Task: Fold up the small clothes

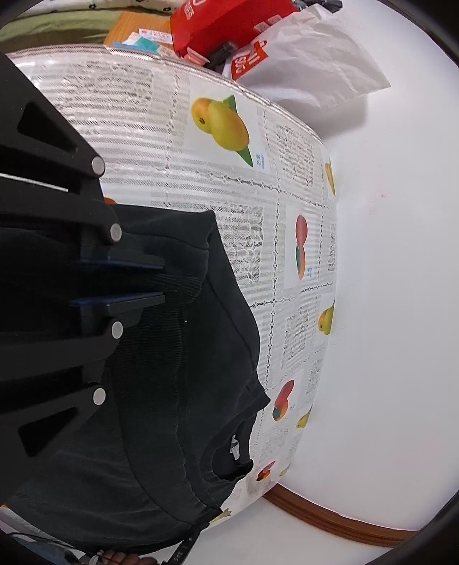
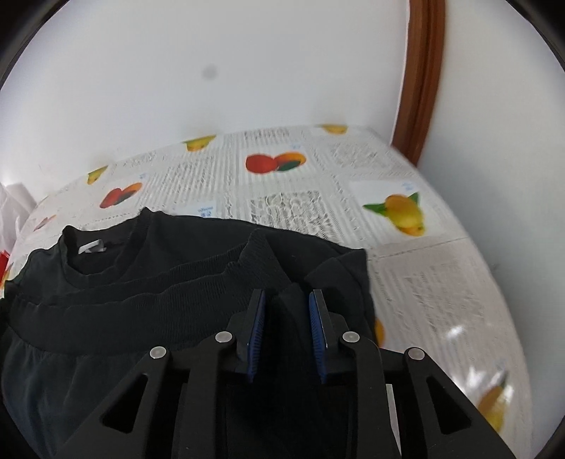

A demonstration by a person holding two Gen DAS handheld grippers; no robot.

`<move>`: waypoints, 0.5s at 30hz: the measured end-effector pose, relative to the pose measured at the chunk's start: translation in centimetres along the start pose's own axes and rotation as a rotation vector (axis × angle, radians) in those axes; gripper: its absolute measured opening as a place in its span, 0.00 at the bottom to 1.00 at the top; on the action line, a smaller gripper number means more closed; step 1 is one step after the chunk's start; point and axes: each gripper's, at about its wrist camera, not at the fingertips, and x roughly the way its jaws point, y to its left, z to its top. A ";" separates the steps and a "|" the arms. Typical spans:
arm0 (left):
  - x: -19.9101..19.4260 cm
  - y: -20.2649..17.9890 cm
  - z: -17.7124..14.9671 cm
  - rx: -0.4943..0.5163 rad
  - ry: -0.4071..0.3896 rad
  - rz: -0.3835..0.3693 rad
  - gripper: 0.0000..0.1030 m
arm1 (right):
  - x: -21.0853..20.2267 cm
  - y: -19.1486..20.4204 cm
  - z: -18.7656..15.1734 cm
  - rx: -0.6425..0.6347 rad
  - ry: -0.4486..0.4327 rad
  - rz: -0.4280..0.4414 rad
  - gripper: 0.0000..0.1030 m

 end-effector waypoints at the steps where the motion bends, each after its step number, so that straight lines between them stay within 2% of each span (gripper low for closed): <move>1: -0.3 0.0 -0.1 -0.005 0.000 -0.003 0.13 | -0.8 0.3 -0.1 -0.004 -0.008 0.002 0.25; 6: -2.5 0.3 -1.2 -0.019 -0.015 -0.009 0.22 | -4.7 2.5 -1.0 -0.018 -0.041 0.054 0.31; 10: -4.6 1.0 -2.8 -0.036 -0.036 -0.019 0.45 | -7.4 6.5 -2.6 -0.052 -0.059 0.110 0.39; 11: -5.1 1.4 -3.3 -0.042 -0.039 -0.021 0.48 | -8.1 7.9 -3.1 -0.081 -0.059 0.126 0.39; 15: -7.5 3.9 -5.9 -0.082 -0.042 -0.029 0.48 | -10.5 13.7 -5.7 -0.161 -0.077 0.192 0.49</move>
